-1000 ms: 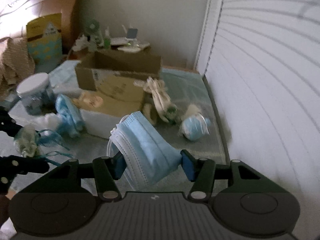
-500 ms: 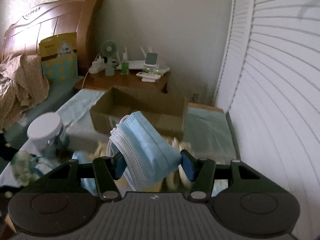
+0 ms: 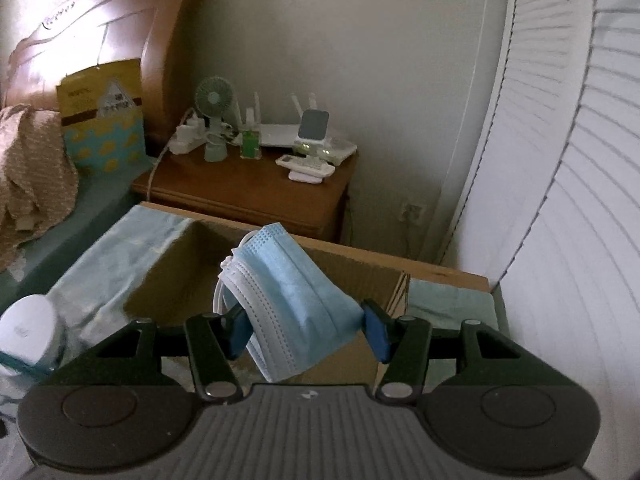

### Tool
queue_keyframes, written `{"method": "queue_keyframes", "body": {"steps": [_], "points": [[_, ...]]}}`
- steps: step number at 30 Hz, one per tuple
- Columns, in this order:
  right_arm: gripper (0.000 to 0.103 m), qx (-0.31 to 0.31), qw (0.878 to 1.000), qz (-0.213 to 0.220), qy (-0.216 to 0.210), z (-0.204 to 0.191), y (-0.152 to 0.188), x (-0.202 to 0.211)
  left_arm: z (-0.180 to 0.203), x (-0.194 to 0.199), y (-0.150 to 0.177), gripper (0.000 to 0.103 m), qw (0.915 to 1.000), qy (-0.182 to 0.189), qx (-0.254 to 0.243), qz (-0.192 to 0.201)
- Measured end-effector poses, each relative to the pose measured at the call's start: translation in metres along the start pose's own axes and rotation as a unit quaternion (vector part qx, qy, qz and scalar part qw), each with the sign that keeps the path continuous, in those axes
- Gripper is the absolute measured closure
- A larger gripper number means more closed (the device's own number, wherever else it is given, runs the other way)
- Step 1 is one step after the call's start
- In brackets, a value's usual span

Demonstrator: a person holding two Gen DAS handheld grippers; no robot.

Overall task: Organize soft objects
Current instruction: 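Carry the masks into the cardboard box and open the right gripper while the left carries the pouch, then lower the patterned pouch into the cardboard box and open the left gripper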

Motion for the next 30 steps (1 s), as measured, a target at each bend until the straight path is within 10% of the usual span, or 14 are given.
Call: {"method": "queue_keyframes", "body": {"steps": [7,30], "points": [[0.001,-0.015,1.000,0.004,0.009,0.017,0.003,-0.019,-0.005,-0.018,-0.009,0.055,1.0000,-0.005,-0.005,-0.005],[0.000,-0.041,0.998,0.021,0.031,-0.012,0.057,0.058,0.001,-0.113,-0.096,0.055,0.9995,-0.027,-0.017,0.006]]}}
Point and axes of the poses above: each gripper's, at about its wrist camera, not at the fingertips, and x roughly against the way its jaws point, z to its right, y to its underside, the point moved 1 cm from there along -x, roughly the way its jaws point, and after that the axes turned 14 degrees about -y, right-handed, at the moved point
